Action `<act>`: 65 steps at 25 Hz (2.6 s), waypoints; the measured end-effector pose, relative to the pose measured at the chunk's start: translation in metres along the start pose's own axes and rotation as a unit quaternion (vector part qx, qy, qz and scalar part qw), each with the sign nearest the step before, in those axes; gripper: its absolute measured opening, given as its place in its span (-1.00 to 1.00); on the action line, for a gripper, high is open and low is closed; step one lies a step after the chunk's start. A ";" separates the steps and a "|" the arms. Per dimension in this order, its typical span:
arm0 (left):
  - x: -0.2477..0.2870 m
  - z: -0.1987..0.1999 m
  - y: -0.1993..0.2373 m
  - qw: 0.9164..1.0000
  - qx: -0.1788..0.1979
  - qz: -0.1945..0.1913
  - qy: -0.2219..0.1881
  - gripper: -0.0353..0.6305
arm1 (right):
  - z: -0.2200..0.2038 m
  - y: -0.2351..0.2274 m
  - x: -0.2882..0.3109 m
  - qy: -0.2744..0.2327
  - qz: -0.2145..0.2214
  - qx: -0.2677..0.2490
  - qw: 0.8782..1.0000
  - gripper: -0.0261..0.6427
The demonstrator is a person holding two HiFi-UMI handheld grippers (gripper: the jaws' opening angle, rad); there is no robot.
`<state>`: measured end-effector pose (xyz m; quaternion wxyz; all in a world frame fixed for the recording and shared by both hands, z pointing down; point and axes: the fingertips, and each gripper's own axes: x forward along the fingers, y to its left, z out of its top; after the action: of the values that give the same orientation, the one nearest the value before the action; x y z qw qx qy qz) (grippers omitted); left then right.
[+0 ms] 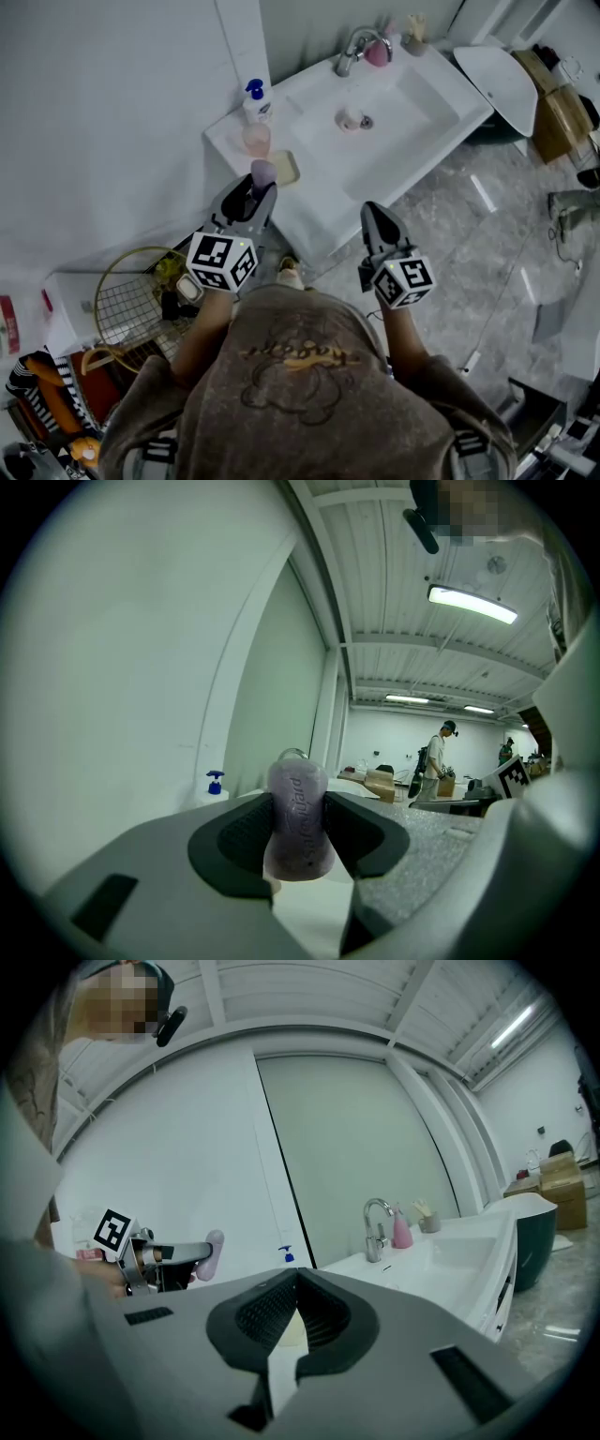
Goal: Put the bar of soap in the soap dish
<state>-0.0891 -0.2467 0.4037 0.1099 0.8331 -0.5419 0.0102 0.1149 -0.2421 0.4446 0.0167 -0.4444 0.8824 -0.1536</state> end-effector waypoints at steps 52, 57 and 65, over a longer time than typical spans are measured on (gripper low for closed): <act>0.171 -0.195 0.090 0.959 -0.036 -0.006 0.281 -0.37 | -0.029 -0.058 0.065 0.035 -0.073 0.032 0.996 -0.92; 0.174 -0.199 0.092 0.952 -0.035 0.010 0.303 -0.37 | -0.029 -0.060 0.068 0.040 -0.070 0.031 0.996 -0.92; 0.175 -0.209 0.097 0.943 -0.015 0.027 0.332 -0.37 | -0.033 -0.066 0.064 0.044 -0.075 0.033 0.996 -0.92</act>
<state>-0.0835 -0.4010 0.6483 0.2958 0.7659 -0.4972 0.2806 0.1222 -0.3216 0.5015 -0.0189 -0.5017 0.8406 -0.2031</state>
